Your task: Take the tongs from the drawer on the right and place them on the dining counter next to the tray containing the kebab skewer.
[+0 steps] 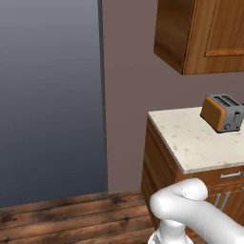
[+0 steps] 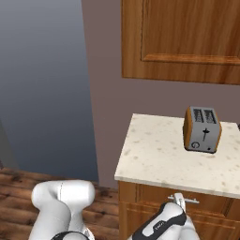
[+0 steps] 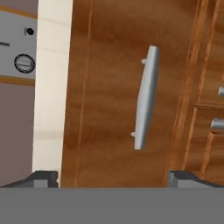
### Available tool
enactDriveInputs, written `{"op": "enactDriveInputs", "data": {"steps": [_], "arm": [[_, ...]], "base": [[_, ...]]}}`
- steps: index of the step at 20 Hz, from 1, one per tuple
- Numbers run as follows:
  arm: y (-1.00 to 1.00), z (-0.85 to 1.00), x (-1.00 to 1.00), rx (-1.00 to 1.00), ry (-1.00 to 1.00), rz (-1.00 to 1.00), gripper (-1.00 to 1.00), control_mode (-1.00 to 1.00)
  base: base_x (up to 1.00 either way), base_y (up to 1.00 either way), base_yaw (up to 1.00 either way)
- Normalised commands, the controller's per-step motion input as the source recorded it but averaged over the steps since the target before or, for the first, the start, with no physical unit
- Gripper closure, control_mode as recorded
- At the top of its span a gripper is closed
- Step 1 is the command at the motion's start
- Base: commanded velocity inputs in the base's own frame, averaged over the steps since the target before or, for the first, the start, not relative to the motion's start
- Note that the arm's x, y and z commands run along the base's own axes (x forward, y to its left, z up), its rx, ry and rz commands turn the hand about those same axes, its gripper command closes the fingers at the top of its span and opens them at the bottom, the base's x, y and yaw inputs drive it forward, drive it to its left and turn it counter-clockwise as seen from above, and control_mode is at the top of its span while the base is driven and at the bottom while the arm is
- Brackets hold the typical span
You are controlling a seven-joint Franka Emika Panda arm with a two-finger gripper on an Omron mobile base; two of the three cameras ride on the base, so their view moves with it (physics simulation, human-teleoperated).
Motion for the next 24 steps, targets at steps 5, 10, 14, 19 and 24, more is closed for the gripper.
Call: {"op": "enactDriveInputs", "data": {"steps": [5,10,14,19,24], "arm": [[-0.1,-0.2,0.15,0.02,0.0,0.0,-1.0,-1.0],[-0.21,-0.19,0.21,0.03,-0.01,0.0,-1.0,-1.0],[-0.2,-0.2,0.24,0.04,-0.03,0.0,-1.0,-1.0],[-0.19,-0.28,0.2,0.02,-0.07,0.0,-1.0,-1.0],[-0.19,-0.28,0.22,0.03,-0.07,0.0,-1.0,-1.0]], "base": [[0.0,0.0,0.0],[0.0,0.0,0.0],[0.0,0.0,0.0],[0.0,0.0,0.0],[0.0,0.0,0.0]]}}
